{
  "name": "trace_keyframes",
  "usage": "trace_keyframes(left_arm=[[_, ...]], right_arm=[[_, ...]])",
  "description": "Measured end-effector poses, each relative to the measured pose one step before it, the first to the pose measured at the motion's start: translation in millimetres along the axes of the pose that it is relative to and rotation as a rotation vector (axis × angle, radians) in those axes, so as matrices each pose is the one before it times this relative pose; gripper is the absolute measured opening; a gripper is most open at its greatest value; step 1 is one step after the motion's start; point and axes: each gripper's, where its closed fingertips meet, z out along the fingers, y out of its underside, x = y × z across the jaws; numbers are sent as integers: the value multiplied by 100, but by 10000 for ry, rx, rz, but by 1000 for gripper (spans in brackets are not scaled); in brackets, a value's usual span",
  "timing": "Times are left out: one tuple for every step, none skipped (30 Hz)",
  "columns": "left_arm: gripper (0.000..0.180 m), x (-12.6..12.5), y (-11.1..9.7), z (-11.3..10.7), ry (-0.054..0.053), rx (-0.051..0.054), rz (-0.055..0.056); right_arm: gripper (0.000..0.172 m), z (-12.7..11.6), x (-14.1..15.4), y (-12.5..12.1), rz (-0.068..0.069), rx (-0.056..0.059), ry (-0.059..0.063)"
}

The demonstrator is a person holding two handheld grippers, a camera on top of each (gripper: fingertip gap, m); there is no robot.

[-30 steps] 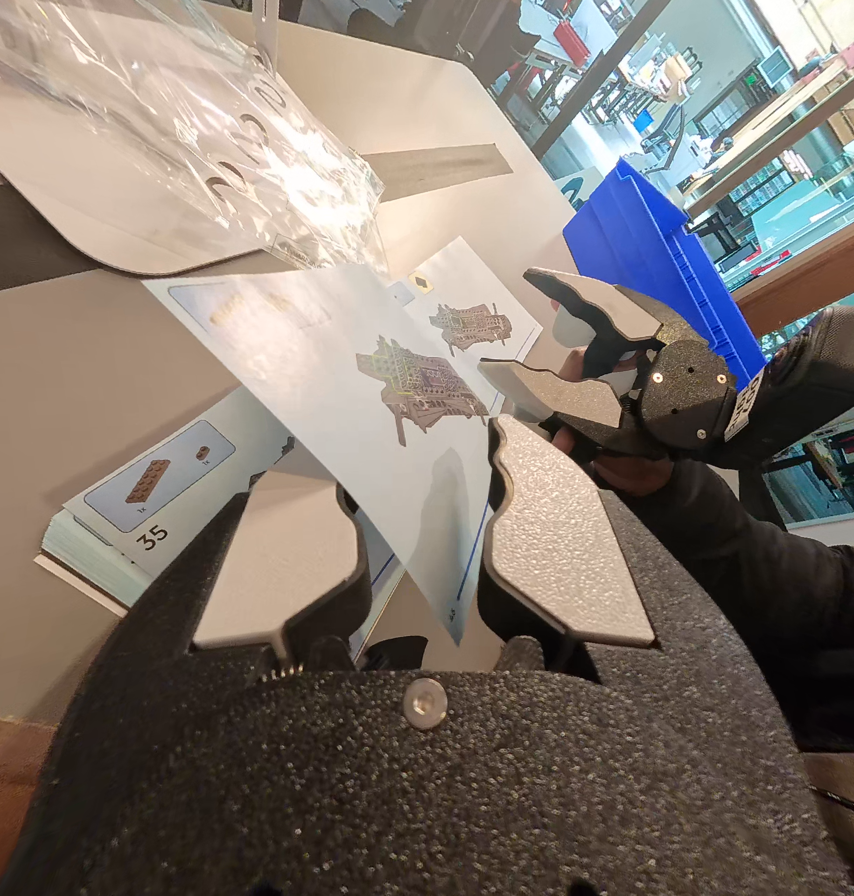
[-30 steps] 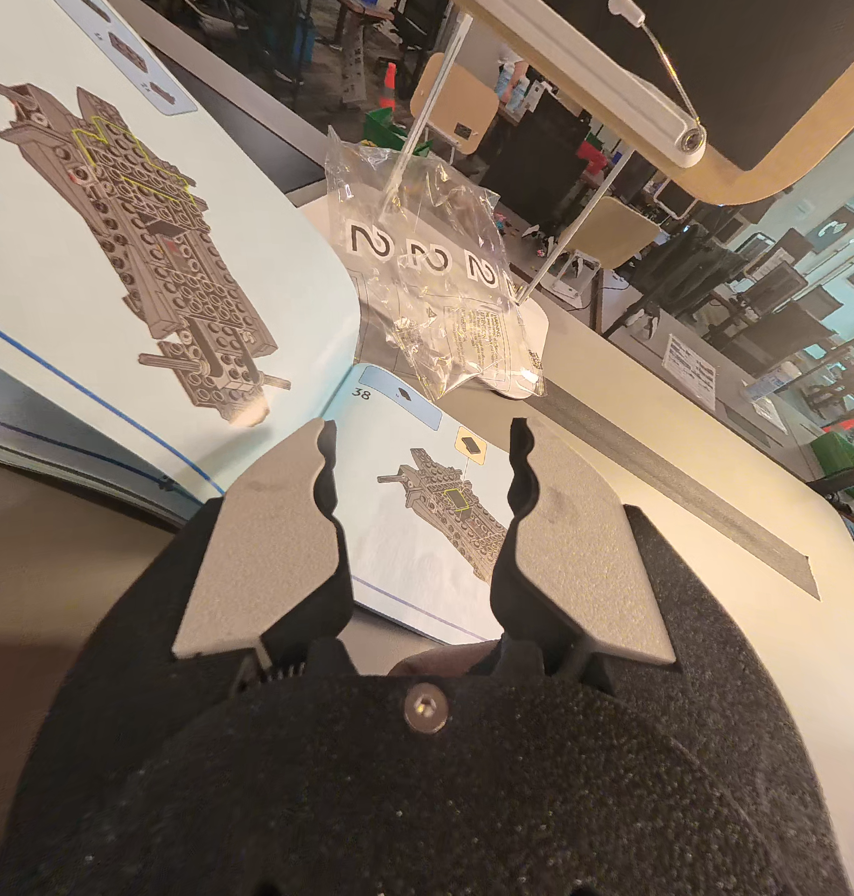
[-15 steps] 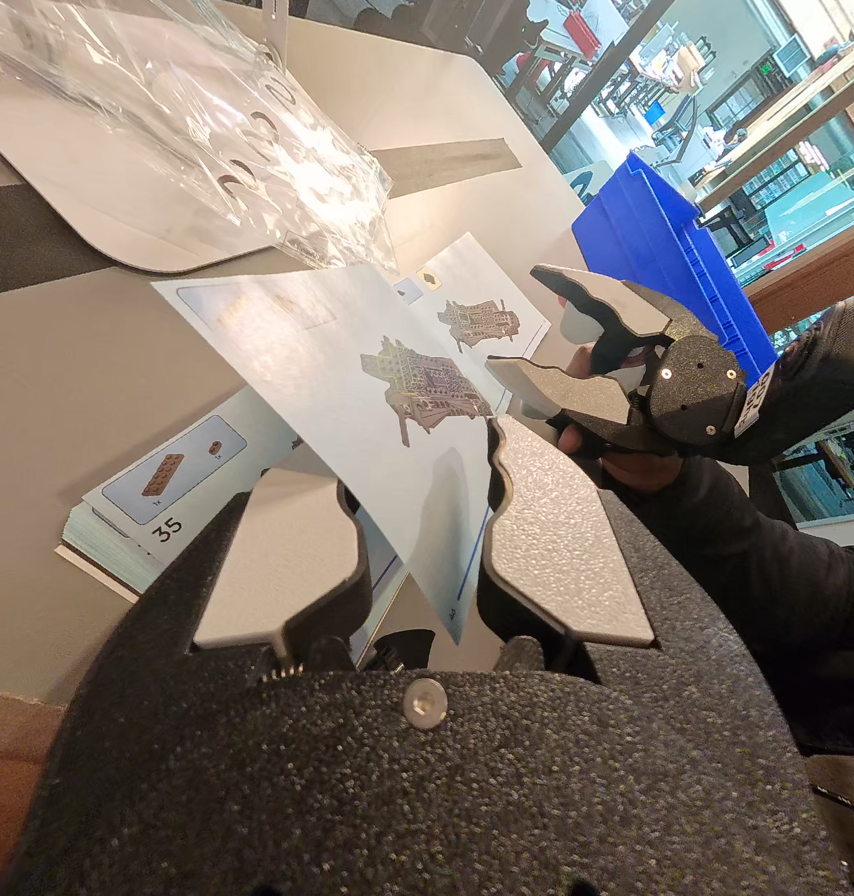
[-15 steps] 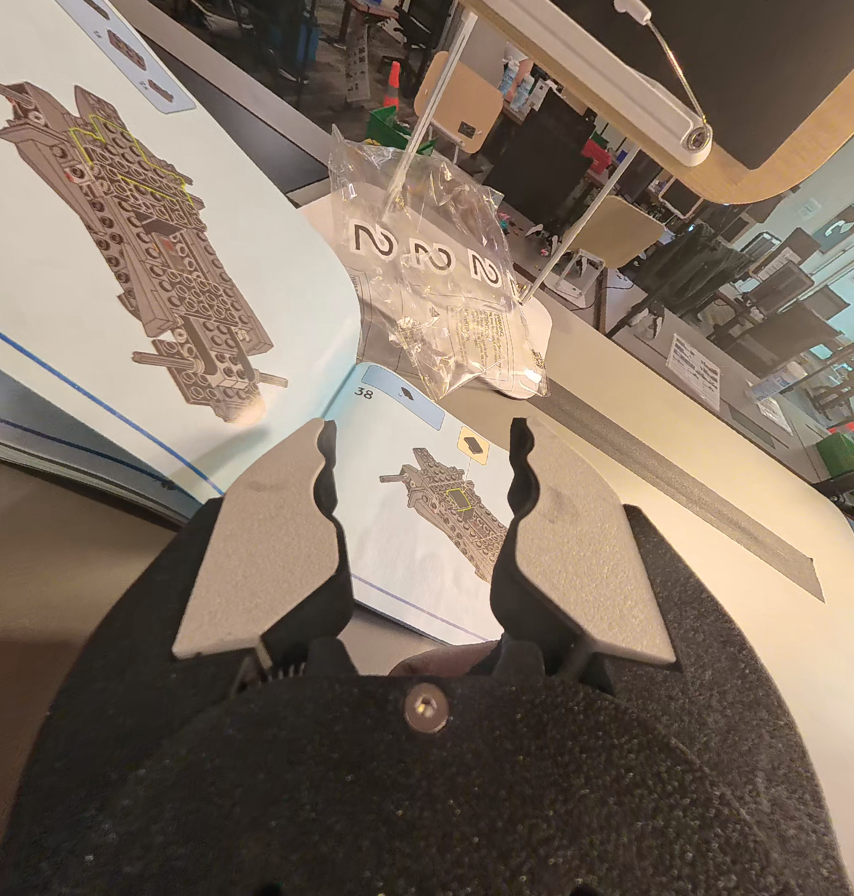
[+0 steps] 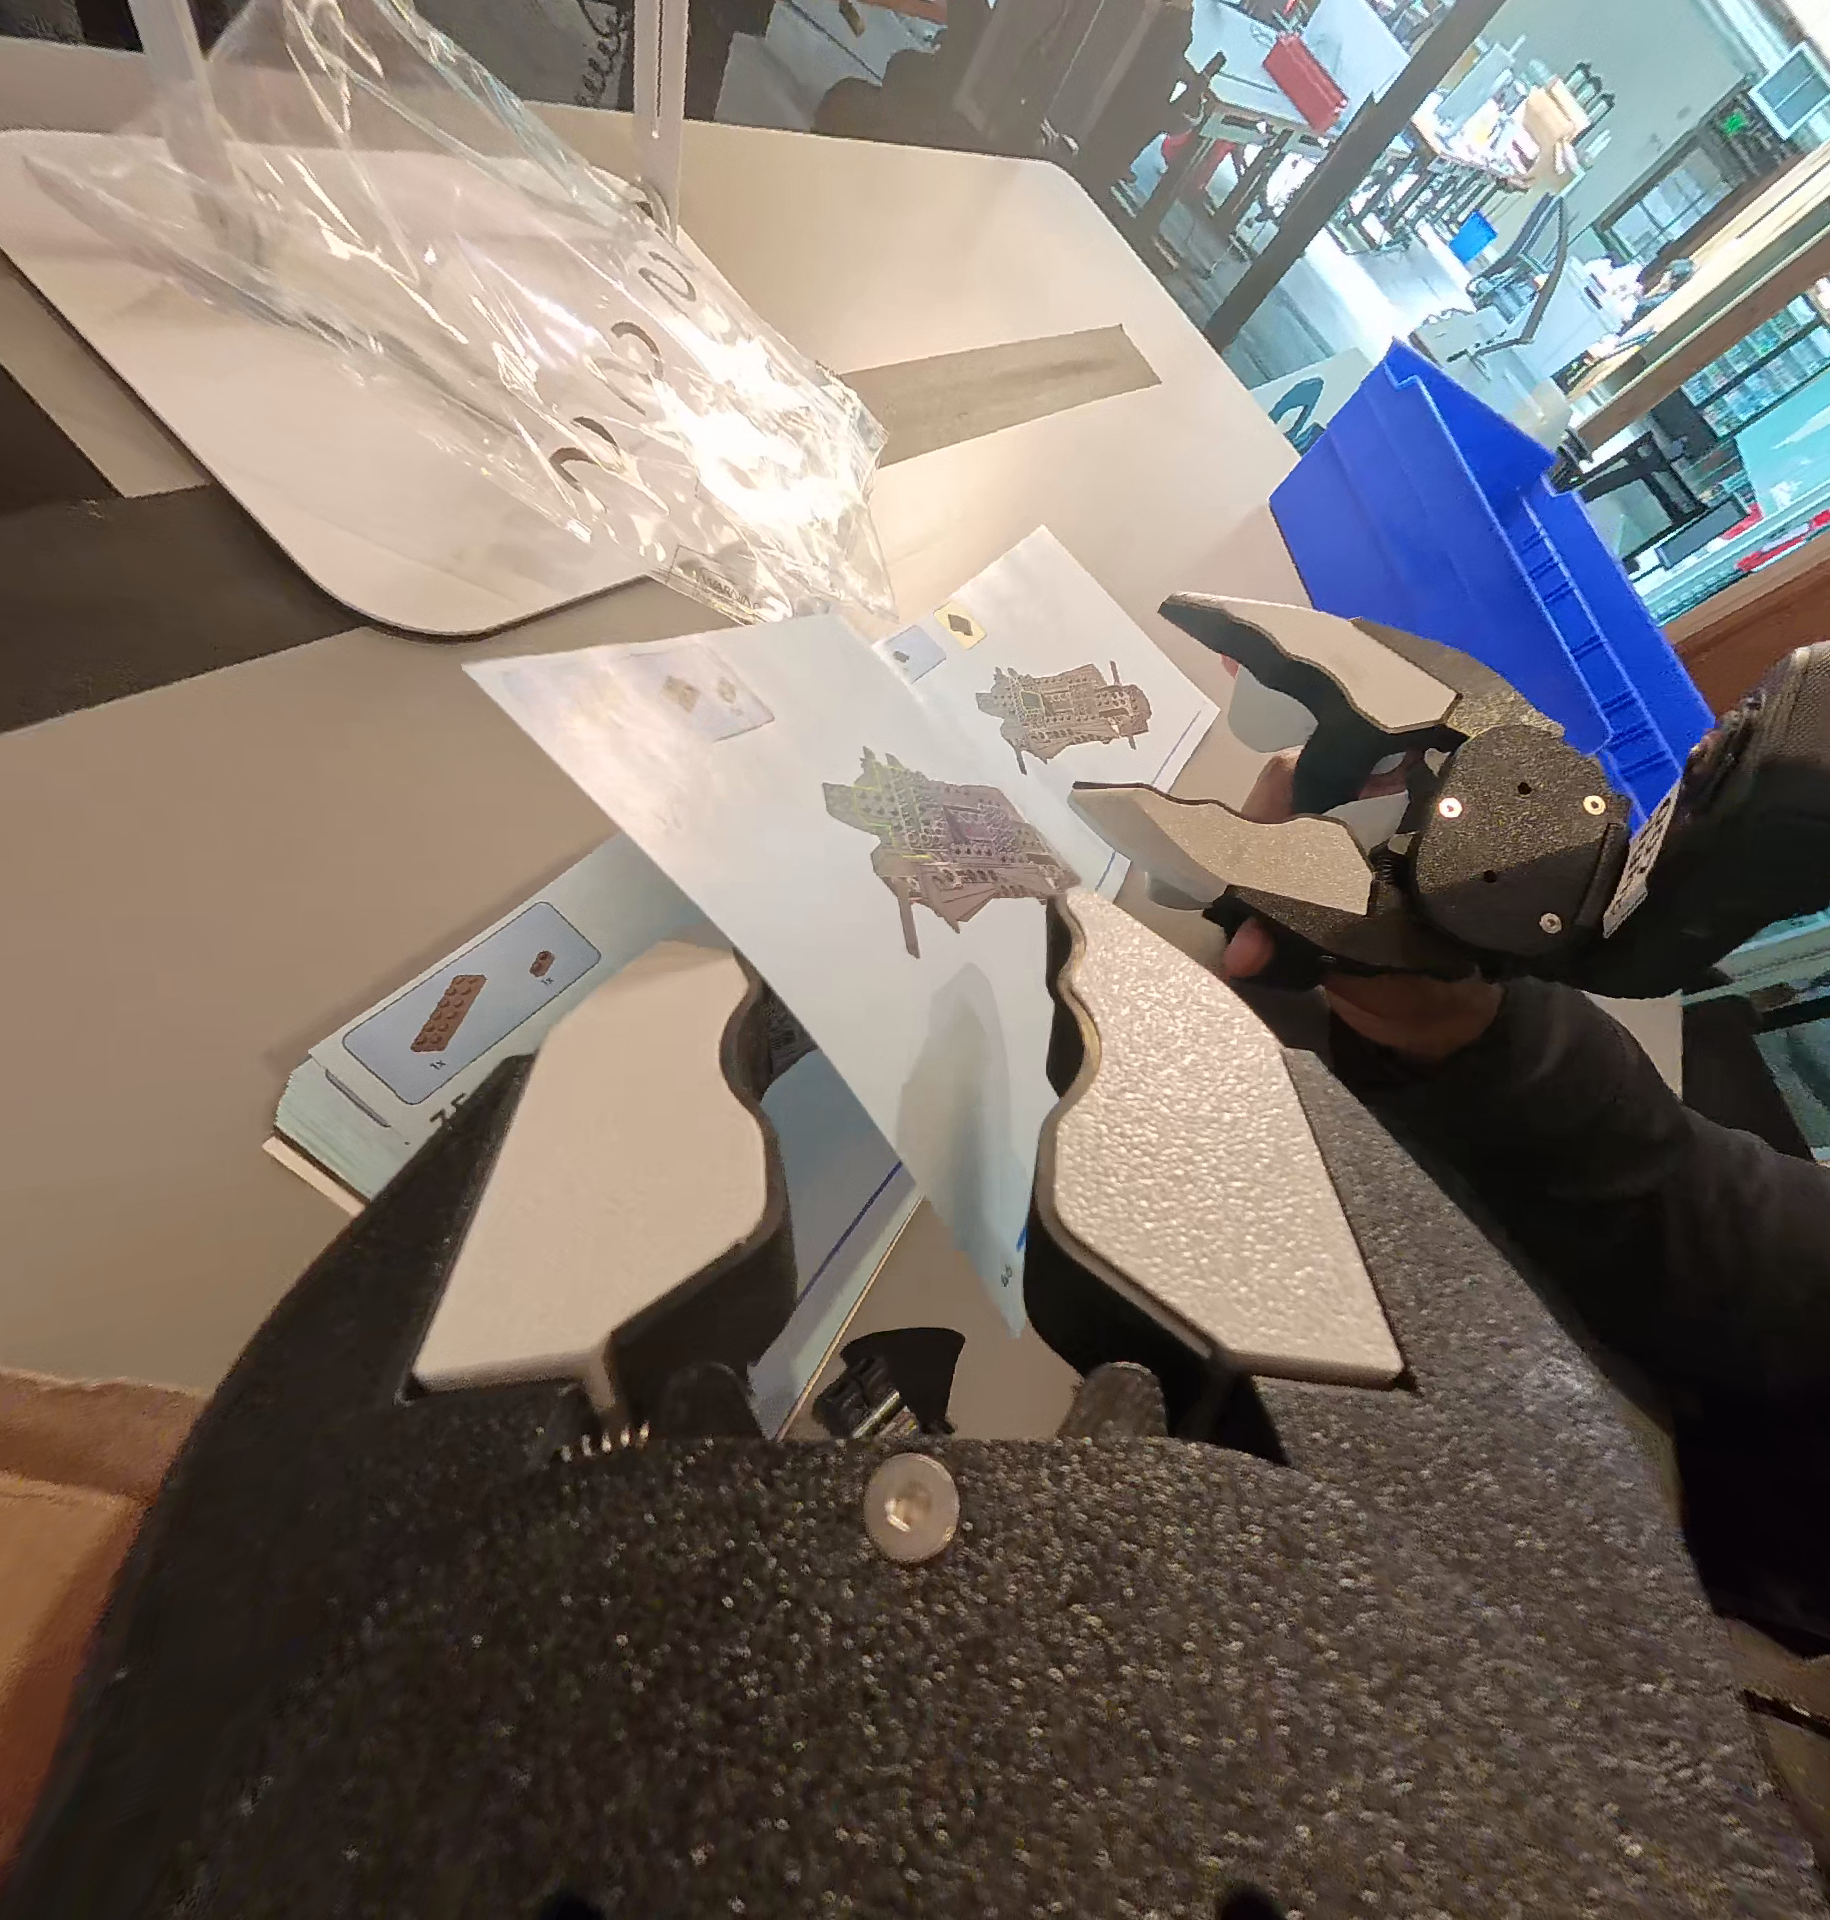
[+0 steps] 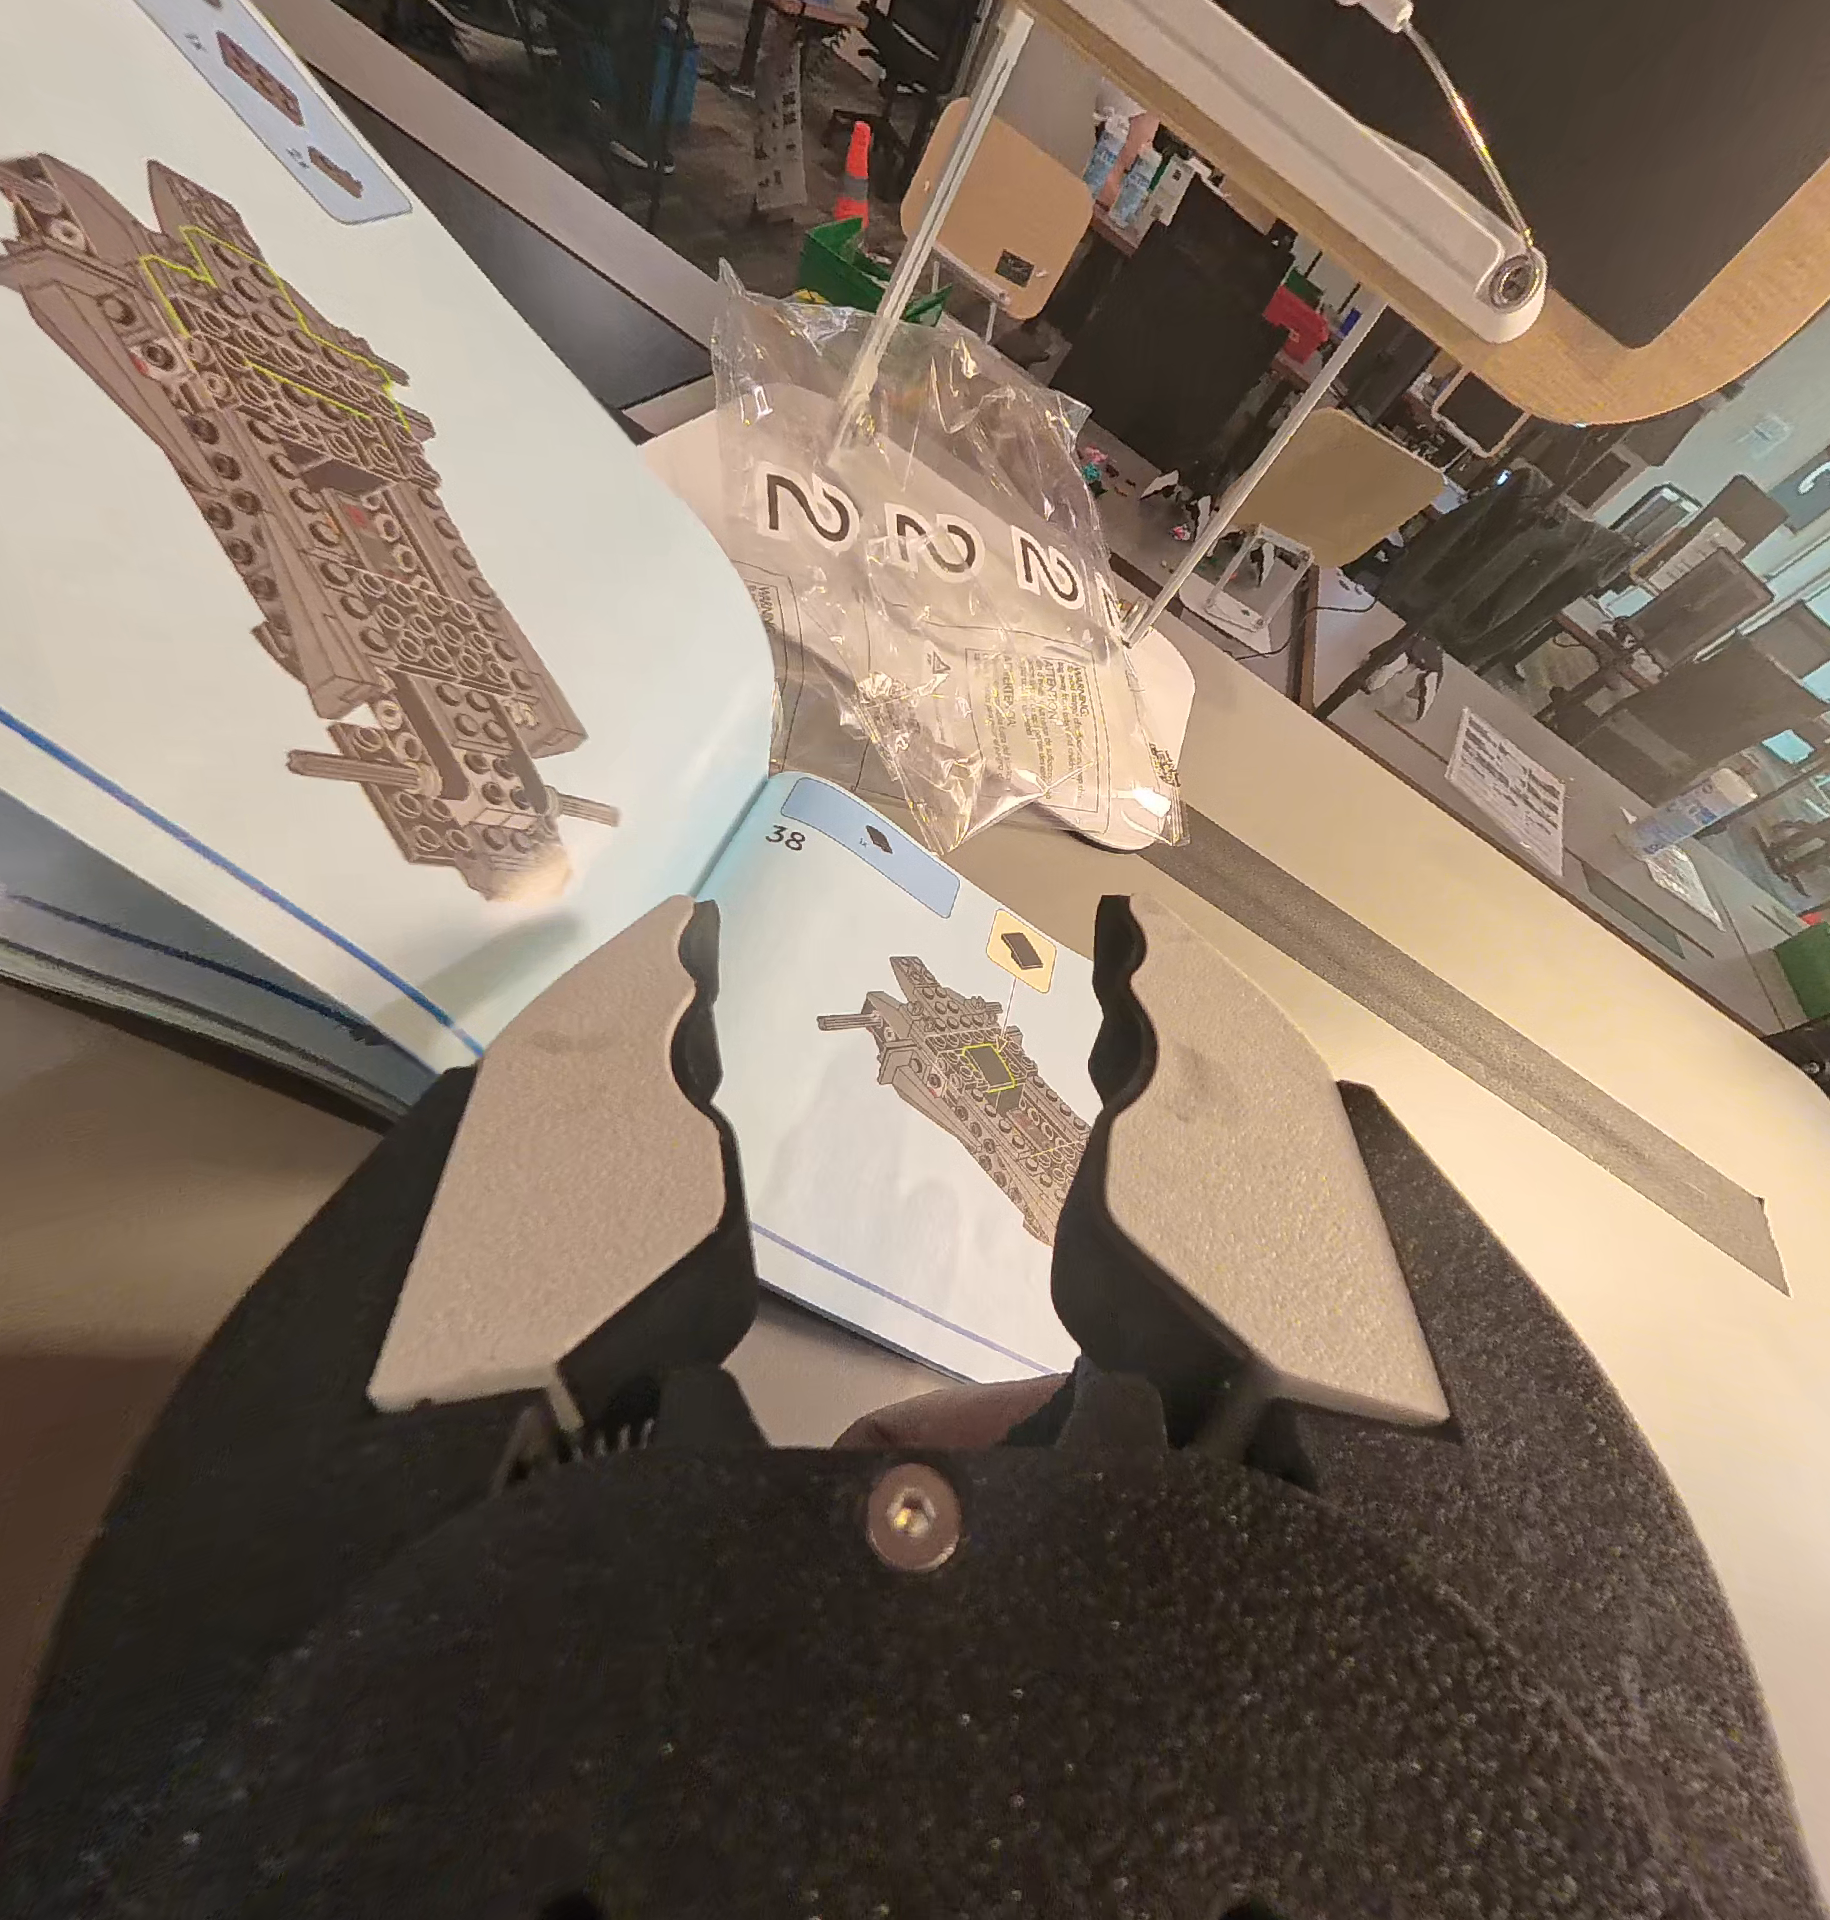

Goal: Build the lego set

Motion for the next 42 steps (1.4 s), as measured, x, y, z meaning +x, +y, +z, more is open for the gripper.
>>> trace_keyframes(left_arm=[[51,-70,-162,-253,-112,35,122],[52,-61,-182,-301,-109,39,135],[52,-92,-207,-345,-128,52,147],[53,-100,-234,-395,-145,59,164],[53,-125,-235,-418,-151,53,178],[54,-137,-212,-436,-163,41,184],[56,-173,-208,-456,-187,31,190],[57,-158,-183,-444,-186,22,218],[57,-126,-151,-411,-167,11,232],[58,-91,-131,-377,-138,0,228],[58,-33,-96,-316,-100,-14,222],[58,37,-64,-254,-54,-15,211],[58,124,-42,-185,11,-10,196],[58,195,-13,-102,68,-13,174],[58,198,33,-20,86,-27,137],[58,182,83,39,73,-51,102],[58,85,110,88,30,-66,68],[58,15,166,123,1,-87,35],[58,-18,198,117,-6,-104,14],[58,-33,199,111,2,-96,14],[58,-27,175,75,4,-83,18],[58,-30,161,52,-2,-76,23],[58,0,138,25,12,-66,38],[58,28,141,25,43,-57,51],[58,82,167,32,76,-62,49],[58,99,192,43,91,-71,58],[58,91,216,57,81,-77,76],[59,91,255,72,77,-105,88],[58,113,307,95,85,-124,103],[59,187,351,116,126,-146,117],[59,282,411,133,178,-185,130],[59,344,473,159,187,-226,157],[59,364,497,173,163,-258,197],[59,438,518,184,178,-285,252],[59,488,504,184,180,-296,299],[59,472,443,181,143,-270,317],[59,471,322,163,146,-215,279],[59,444,193,159,163,-152,209],[58,431,87,143,177,-93,152],[58,409,43,133,184,-65,120],[58,349,56,138,163,-57,104],[58,323,81,148,144,-73,86]], right_arm=[[70,5,-21,10,-15,-3,-3],[70,7,-20,-5,-15,-2,0],[70,9,-18,3,-13,-4,-6],[70,-1,-27,4,-8,-1,-12],[70,-4,-19,-8,0,6,-11],[70,-6,-9,-8,5,8,-18],[70,-14,-8,-11,13,8,-22],[70,-8,0,-10,21,11,-22],[70,-21,2,-18,26,16,-21],[70,-24,10,-17,27,18,-20],[70,-17,-3,-13,22,18,-24],[70,-18,-15,-9,15,10,-32],[70,-9,-19,7,11,0,-33],[70,10,-38,11,3,-9,-36],[70,16,-35,18,-5,-12,-30],[70,3,-31,0,-9,-8,-17],[70,-1,-33,8,-13,-7,-14],[70,10,-30,17,-16,-9,-15],[70,1,-29,7,-19,-11,-9],[70,14,-32,15,-21,-15,-8],[70,13,-54,21,-25,-17,-14],[70,12,-48,9,-29,-14,-15],[70,9,-49,15,-34,-12,-10],[70,7,-51,7,-39,-10,-6],[70,7,-63,11,-46,-11,-5],[70,5,-48,13,-49,-12,4],[70,9,-60,8,-51,-14,0],[70,3,-59,0,-47,-10,-6],[70,-6,-50,9,-37,-4,-9],[70,-5,-53,18,-25,-13,-23],[70,-17,-47,72,-14,-39,-47],[70,-38,-63,99,-4,-42,-74],[70,-83,-106,106,0,-32,-134],[70,-154,-187,138,-3,-26,-224],[69,-232,-280,251,-9,-74,-324],[69,-355,-264,395,2,-150,-339],[69,-525,-114,391,27,-141,-250],[68,-659,-52,392,69,-133,-214],[68,-730,-95,442,128,-138,-249],[67,-732,-145,526,169,-136,-296],[67,-670,-151,565,169,-112,-287],[66,-591,-114,584,186,-52,-234]])
